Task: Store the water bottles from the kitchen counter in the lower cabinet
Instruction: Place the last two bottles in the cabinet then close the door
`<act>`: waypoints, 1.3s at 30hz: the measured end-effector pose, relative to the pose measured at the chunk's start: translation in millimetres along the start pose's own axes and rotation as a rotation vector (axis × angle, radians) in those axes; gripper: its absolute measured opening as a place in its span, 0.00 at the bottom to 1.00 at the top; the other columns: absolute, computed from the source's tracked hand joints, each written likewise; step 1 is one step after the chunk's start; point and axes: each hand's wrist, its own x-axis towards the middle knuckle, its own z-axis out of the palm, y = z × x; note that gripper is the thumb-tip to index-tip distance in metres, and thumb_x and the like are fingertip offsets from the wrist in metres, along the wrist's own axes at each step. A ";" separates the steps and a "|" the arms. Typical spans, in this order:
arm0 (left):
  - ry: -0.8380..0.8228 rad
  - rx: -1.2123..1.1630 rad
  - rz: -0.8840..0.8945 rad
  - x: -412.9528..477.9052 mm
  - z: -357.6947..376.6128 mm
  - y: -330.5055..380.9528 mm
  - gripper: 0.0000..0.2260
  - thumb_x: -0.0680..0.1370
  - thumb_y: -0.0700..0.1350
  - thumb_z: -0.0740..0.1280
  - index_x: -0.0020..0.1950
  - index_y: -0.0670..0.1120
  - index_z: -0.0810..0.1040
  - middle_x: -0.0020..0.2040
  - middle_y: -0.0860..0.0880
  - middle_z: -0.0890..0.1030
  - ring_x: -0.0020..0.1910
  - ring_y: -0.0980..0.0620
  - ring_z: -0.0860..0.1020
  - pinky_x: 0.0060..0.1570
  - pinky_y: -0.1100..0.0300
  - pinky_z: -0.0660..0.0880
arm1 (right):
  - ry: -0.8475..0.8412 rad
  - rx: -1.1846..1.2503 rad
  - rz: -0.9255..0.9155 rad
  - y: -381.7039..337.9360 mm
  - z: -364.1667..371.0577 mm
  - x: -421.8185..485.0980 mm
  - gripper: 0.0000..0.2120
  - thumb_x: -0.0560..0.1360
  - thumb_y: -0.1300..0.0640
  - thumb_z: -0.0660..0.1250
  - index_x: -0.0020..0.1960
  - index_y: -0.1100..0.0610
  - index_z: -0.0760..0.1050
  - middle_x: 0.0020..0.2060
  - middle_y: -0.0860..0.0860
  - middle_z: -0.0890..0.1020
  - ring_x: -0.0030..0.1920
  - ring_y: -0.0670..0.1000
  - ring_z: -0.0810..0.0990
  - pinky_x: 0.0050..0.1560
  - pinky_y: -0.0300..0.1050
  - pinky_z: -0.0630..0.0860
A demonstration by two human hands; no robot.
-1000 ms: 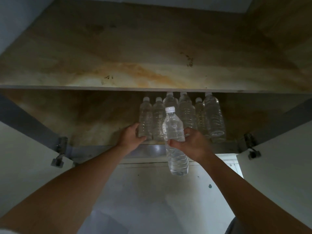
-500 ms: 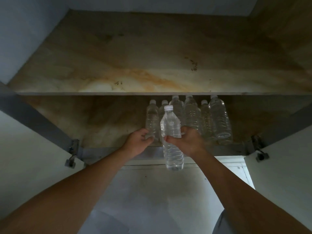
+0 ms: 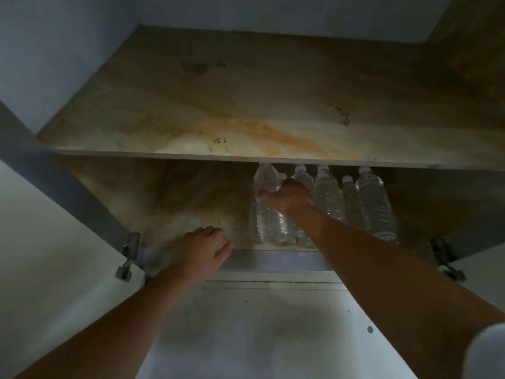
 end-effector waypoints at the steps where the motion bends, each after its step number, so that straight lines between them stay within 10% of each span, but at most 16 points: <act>1: 0.023 -0.030 -0.011 -0.2 -0.2 0.7 0.31 0.75 0.65 0.45 0.60 0.50 0.79 0.55 0.49 0.83 0.52 0.47 0.81 0.50 0.53 0.77 | -0.007 -0.029 0.005 1.3 8.2 9.0 0.35 0.65 0.23 0.55 0.51 0.52 0.76 0.41 0.49 0.81 0.43 0.52 0.82 0.48 0.48 0.80; 10: 0.034 -0.202 -0.040 -3.3 6.2 1.2 0.31 0.76 0.66 0.48 0.61 0.49 0.80 0.55 0.50 0.84 0.52 0.48 0.82 0.49 0.54 0.78 | 0.044 -0.142 -0.107 6.2 16.8 6.8 0.32 0.73 0.37 0.66 0.68 0.56 0.66 0.55 0.52 0.79 0.51 0.54 0.82 0.43 0.44 0.75; 18: 0.037 -0.238 -0.049 -2.7 0.7 12.0 0.33 0.75 0.66 0.47 0.60 0.47 0.81 0.55 0.49 0.84 0.51 0.48 0.82 0.48 0.55 0.77 | 0.146 -0.170 -0.408 29.9 11.1 -17.3 0.16 0.79 0.57 0.65 0.66 0.54 0.77 0.61 0.56 0.78 0.57 0.55 0.79 0.59 0.50 0.78; 26: 0.018 -0.203 -0.043 -0.2 6.8 16.5 0.21 0.79 0.59 0.58 0.60 0.48 0.81 0.56 0.49 0.84 0.52 0.48 0.81 0.50 0.52 0.78 | -0.080 -0.189 -0.555 68.3 7.3 -52.4 0.38 0.74 0.46 0.72 0.79 0.48 0.61 0.80 0.47 0.58 0.78 0.53 0.58 0.75 0.50 0.63; 39: 0.006 -0.037 -0.055 3.1 10.4 19.3 0.21 0.81 0.61 0.55 0.56 0.49 0.80 0.51 0.49 0.83 0.49 0.48 0.80 0.46 0.54 0.75 | -0.042 -0.176 -0.493 62.9 10.2 -58.1 0.32 0.79 0.48 0.67 0.79 0.49 0.60 0.80 0.50 0.59 0.77 0.55 0.62 0.73 0.51 0.65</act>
